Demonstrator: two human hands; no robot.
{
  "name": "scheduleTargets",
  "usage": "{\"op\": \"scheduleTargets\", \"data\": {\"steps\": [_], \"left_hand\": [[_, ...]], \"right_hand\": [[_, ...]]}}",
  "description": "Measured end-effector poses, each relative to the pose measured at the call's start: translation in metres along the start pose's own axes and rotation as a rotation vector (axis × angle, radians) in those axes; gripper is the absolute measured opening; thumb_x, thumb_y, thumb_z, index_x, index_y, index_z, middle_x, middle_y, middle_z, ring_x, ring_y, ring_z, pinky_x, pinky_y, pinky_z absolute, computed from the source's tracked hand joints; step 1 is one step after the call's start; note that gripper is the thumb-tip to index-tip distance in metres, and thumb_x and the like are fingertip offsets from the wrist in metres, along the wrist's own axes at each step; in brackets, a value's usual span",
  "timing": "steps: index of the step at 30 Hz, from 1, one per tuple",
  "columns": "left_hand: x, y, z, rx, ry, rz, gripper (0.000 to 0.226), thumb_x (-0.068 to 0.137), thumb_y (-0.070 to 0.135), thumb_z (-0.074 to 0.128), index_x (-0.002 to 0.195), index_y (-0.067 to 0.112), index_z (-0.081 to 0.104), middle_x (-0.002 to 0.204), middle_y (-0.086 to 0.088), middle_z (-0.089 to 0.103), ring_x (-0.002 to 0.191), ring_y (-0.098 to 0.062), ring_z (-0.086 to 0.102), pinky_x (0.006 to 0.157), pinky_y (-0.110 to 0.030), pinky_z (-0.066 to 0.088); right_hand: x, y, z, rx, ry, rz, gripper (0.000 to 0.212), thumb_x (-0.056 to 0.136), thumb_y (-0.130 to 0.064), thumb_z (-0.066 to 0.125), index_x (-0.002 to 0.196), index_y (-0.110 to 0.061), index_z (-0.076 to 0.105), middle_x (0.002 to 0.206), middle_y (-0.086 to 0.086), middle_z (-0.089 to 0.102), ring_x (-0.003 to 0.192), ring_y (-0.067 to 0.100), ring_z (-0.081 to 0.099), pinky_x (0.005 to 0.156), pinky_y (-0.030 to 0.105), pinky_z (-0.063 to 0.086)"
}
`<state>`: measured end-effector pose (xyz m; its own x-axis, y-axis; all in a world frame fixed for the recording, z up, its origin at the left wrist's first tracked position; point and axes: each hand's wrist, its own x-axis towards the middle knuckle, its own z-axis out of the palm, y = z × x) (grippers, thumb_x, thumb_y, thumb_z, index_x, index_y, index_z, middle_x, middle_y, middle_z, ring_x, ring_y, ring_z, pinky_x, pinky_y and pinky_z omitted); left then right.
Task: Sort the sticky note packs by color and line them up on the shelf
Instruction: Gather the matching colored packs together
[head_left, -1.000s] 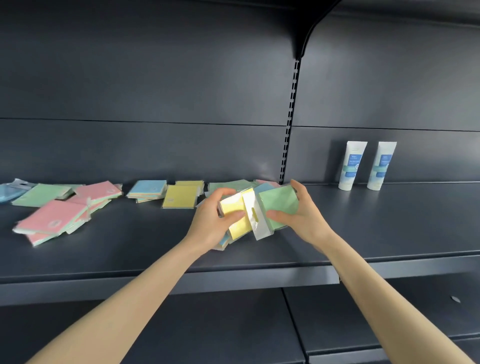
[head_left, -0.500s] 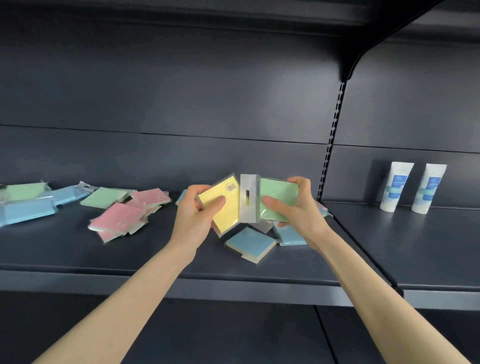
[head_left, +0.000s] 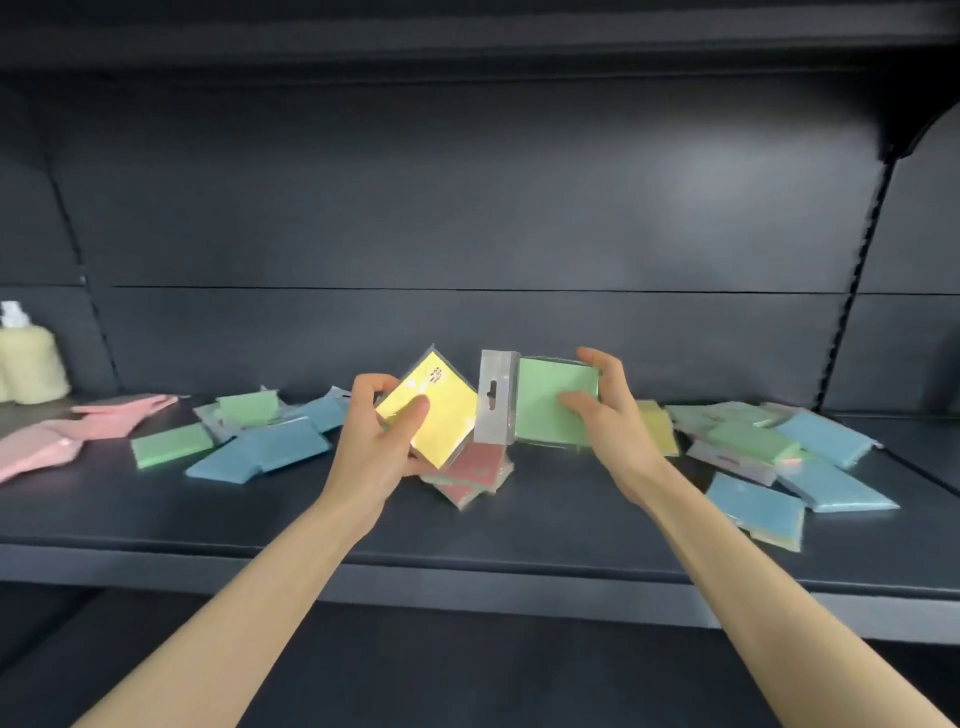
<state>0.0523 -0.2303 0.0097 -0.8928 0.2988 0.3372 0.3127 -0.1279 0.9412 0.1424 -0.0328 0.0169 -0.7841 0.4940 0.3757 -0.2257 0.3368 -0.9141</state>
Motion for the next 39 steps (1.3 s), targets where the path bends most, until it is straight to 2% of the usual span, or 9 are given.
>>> {"op": "scheduleTargets", "data": {"steps": [3,7,11,19,23,27,30,36,39], "left_hand": [[0.007,-0.002,-0.041,-0.02,0.027,0.006,0.019,0.095,0.014,0.053,0.096,0.028,0.04,0.101,-0.003,0.061,0.087,-0.021,0.065,0.059,-0.032,0.058],[0.022,-0.002,-0.084,0.013,0.064,0.031,0.016,0.096,0.015,0.051,0.096,0.027,0.039,0.099,-0.001,0.059,0.083,-0.018,0.064,0.057,-0.032,0.058],[0.035,-0.004,-0.112,0.068,0.076,0.028,0.017,0.097,0.02,0.049,0.109,0.023,0.037,0.098,0.0,0.057,0.087,-0.017,0.062,0.055,-0.03,0.057],[0.065,-0.011,-0.162,0.131,0.129,0.024,0.027,0.093,0.01,0.055,0.114,0.02,0.04,0.097,0.005,0.059,0.069,-0.005,0.063,0.059,-0.035,0.059],[0.082,-0.017,-0.18,0.139,0.152,0.004,0.034,0.088,0.003,0.06,0.112,0.022,0.044,0.1,0.001,0.062,0.077,-0.018,0.065,0.063,-0.037,0.059],[0.107,-0.019,-0.193,0.18,0.207,0.002,0.033,0.084,0.014,0.066,0.111,0.027,0.051,0.106,-0.009,0.063,0.095,-0.038,0.06,0.08,-0.047,0.055],[0.127,-0.021,-0.195,0.224,0.225,0.02,0.031,0.08,0.026,0.067,0.106,0.032,0.052,0.1,-0.005,0.063,0.088,-0.035,0.057,0.089,-0.05,0.05],[0.155,-0.027,-0.196,0.241,0.232,0.077,0.024,0.09,0.007,0.057,0.098,0.029,0.051,0.101,-0.002,0.064,0.09,-0.029,0.063,0.08,-0.045,0.052],[0.161,-0.034,-0.208,0.292,0.251,0.103,0.023,0.09,0.004,0.056,0.105,0.021,0.051,0.094,0.006,0.062,0.079,-0.018,0.061,0.064,-0.026,0.052]], "right_hand": [[0.003,-0.003,0.044,0.042,-0.008,0.009,0.042,0.095,-0.005,0.048,0.131,-0.022,0.037,0.101,-0.016,0.047,0.078,-0.022,0.049,0.059,-0.001,0.04],[0.012,-0.017,0.091,0.055,-0.008,-0.009,0.037,0.092,-0.006,0.055,0.122,-0.021,0.04,0.108,0.003,0.057,0.079,0.006,0.055,0.057,0.011,0.045],[0.027,-0.03,0.124,0.059,-0.02,-0.04,0.032,0.087,-0.006,0.062,0.11,-0.019,0.043,0.107,0.01,0.059,0.083,0.016,0.056,0.054,0.018,0.046],[0.069,-0.026,0.183,0.056,-0.123,-0.053,0.029,0.08,-0.006,0.07,0.092,-0.02,0.048,0.099,0.01,0.063,0.08,0.021,0.061,0.058,0.023,0.047],[0.092,-0.022,0.206,0.041,-0.193,-0.053,0.03,0.079,-0.005,0.071,0.091,-0.02,0.047,0.096,0.009,0.061,0.077,0.021,0.06,0.069,0.036,0.05],[0.118,-0.022,0.218,0.041,-0.214,-0.07,0.032,0.079,-0.005,0.072,0.091,-0.021,0.046,0.099,0.006,0.061,0.075,0.021,0.057,0.061,0.029,0.048],[0.137,-0.021,0.221,0.046,-0.222,-0.1,0.033,0.079,-0.005,0.072,0.092,-0.022,0.047,0.101,0.005,0.062,0.077,0.02,0.057,0.066,0.027,0.047],[0.166,-0.01,0.225,0.004,-0.284,-0.132,0.037,0.08,-0.005,0.072,0.108,-0.021,0.053,0.104,-0.006,0.061,0.082,0.016,0.06,0.069,0.022,0.049],[0.177,-0.004,0.238,-0.014,-0.307,-0.112,0.034,0.08,-0.005,0.072,0.106,-0.02,0.056,0.106,-0.002,0.063,0.089,0.022,0.063,0.076,0.03,0.053]]}}
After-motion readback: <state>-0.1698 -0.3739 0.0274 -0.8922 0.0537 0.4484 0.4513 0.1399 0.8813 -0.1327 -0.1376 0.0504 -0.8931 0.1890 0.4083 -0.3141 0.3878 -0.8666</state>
